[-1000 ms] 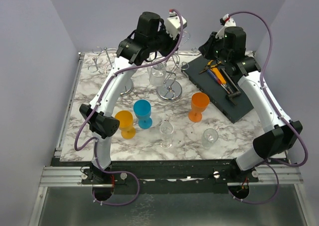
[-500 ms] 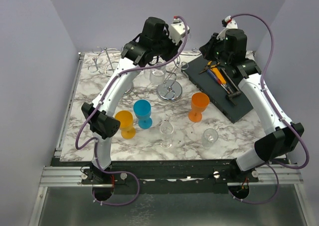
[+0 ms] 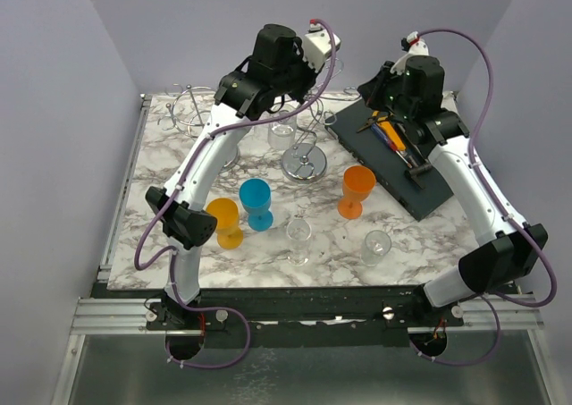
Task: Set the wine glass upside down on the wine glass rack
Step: Adjust the wine rack at the center of the board.
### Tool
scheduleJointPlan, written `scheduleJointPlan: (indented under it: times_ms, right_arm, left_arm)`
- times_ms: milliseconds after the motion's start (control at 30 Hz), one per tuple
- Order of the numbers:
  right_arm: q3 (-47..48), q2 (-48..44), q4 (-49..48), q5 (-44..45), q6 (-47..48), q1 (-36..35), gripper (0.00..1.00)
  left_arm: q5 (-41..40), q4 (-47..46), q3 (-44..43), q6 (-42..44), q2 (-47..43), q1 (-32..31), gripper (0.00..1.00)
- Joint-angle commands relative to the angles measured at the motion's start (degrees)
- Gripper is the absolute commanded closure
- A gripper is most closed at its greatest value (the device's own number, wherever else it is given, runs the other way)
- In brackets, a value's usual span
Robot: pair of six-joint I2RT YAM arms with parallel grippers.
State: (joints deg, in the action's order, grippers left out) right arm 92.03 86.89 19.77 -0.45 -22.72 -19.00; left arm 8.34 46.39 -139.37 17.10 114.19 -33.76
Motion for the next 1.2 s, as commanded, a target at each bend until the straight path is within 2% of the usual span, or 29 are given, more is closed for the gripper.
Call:
scheduleJointPlan:
  times_ms: [0,133,167,267,333,500,733,867,1033,1167]
  right_arm:
    - [-3.18,-1.83,4.22,-2.11,-1.05,-0.33,0.99]
    - [-5.63,-3.34,3.79,-1.63,-1.56,-0.33,0.99]
    - [-5.95,-3.36,3.79,-1.42,-1.62,-0.33,0.99]
    - [-6.36,-3.14,3.81,-1.00,-1.58,-0.33,0.99]
    - [-6.27,-2.85,3.81,-0.96,-1.67,-0.29,0.99]
    - [-6.67,-2.47,3.43,-1.22,-2.30,-0.33,0.99]
    - [-7.51,-3.21,3.28,-0.79,-2.72,-0.31,1.00]
    - [-7.26,-3.15,3.26,-1.20,-2.79,-0.33,0.99]
    - [-7.23,-3.22,3.25,-1.48,-2.99,-0.26,0.99]
    - [-7.21,-3.19,3.52,-1.62,-3.44,-0.31,0.99]
  left_arm:
    - [-5.91,-0.78,-2.09,1.84,1.64,0.61,0.92]
    - [-5.52,-0.76,-1.63,1.81,1.25,0.62,0.92]
    - [-4.97,-0.71,-1.43,1.35,0.85,0.54,0.88]
    - [-3.95,-0.78,-0.27,0.12,-1.02,0.58,0.61]
    - [-4.58,-0.78,-0.29,-1.03,-1.63,0.58,0.54]
    - [-5.95,-0.90,0.06,-2.15,-2.48,0.55,0.47]
    - [-7.90,-1.66,0.79,-2.09,-3.00,0.95,0.45]
    - [-5.55,-1.35,2.79,-1.72,-3.28,1.06,0.48]
    - [-2.18,-0.60,2.41,-1.96,-2.13,1.06,0.56]
    - [-1.74,-0.43,-0.53,-0.97,0.29,1.45,0.69]
